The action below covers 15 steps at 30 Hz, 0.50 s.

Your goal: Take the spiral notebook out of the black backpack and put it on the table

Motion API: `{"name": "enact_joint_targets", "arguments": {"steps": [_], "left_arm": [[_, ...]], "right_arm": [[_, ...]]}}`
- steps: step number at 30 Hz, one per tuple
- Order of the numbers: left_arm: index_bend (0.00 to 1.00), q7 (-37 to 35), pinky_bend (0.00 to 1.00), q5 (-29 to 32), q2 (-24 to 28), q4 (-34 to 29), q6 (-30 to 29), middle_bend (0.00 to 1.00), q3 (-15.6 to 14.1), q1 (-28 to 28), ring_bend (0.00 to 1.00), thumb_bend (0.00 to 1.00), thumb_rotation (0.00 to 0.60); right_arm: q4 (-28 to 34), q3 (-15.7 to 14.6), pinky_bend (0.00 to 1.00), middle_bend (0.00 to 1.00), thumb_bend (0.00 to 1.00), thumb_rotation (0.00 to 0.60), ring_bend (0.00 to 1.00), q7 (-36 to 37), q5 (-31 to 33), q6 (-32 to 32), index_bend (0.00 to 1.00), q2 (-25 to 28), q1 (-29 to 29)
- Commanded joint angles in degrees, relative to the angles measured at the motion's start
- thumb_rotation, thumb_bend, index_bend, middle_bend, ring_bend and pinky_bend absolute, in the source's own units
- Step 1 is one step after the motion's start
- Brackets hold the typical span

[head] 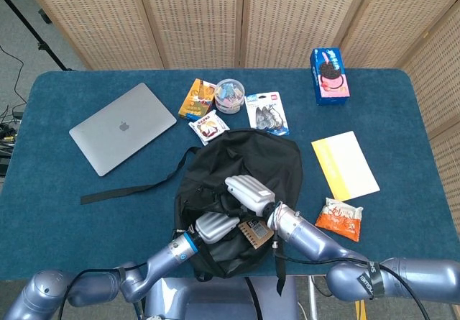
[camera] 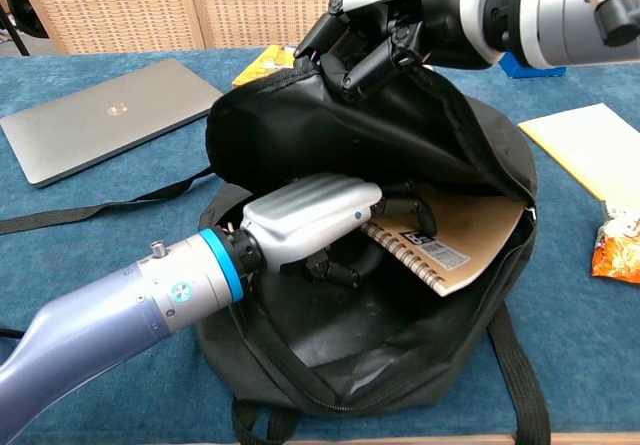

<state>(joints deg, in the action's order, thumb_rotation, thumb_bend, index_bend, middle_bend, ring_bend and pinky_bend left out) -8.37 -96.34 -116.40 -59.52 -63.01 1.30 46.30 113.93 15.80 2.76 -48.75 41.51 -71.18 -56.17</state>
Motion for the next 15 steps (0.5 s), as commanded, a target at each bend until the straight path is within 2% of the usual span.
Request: {"name": "enact_joint_targets", "arguments": {"steps": [1, 3, 6, 9, 15], "left_arm": [[0.37, -0.1, 0.30, -0.6, -0.6, 1.2, -2.6, 0.19, 0.0, -0.7, 0.18, 1.00, 0.600], [0.50, -1.3, 0.38, -1.3, -1.0, 2.5, -5.2, 0.32, -0.5, -1.7, 0.28, 1.00, 0.600], [0.64, -2.8, 0.45, -1.9, -1.4, 4.0, -7.0, 0.42, -1.2, -2.3, 0.36, 1.00, 0.600], [0.69, -4.3, 0.47, -2.5, -1.3, 4.9, -8.4, 0.46, -2.1, -3.0, 0.40, 1.00, 0.600], [0.72, -6.9, 0.49, -3.1, 0.0, 4.7, -10.6, 0.48, -3.2, -4.4, 0.42, 1.00, 0.600]], "right_arm": [[-0.2, 0.0, 0.56, 0.69, 0.67, 0.600, 0.58, 0.0, 0.1, 0.5, 0.67, 0.0, 0.1], [-0.8, -0.1, 0.56, 0.69, 0.67, 0.600, 0.58, -0.2, 0.4, 1.6, 0.67, -0.1, 0.3], [-1.5, -0.3, 0.56, 0.69, 0.67, 0.600, 0.58, -0.6, 1.0, 3.0, 0.67, -0.6, 0.5], [-2.3, -0.5, 0.56, 0.69, 0.67, 0.600, 0.58, -1.7, 3.0, 5.3, 0.67, -1.4, 0.6], [-4.5, -0.7, 0.56, 0.69, 0.67, 0.600, 0.58, -3.8, 7.1, 8.3, 0.67, -2.5, 0.6]]}}
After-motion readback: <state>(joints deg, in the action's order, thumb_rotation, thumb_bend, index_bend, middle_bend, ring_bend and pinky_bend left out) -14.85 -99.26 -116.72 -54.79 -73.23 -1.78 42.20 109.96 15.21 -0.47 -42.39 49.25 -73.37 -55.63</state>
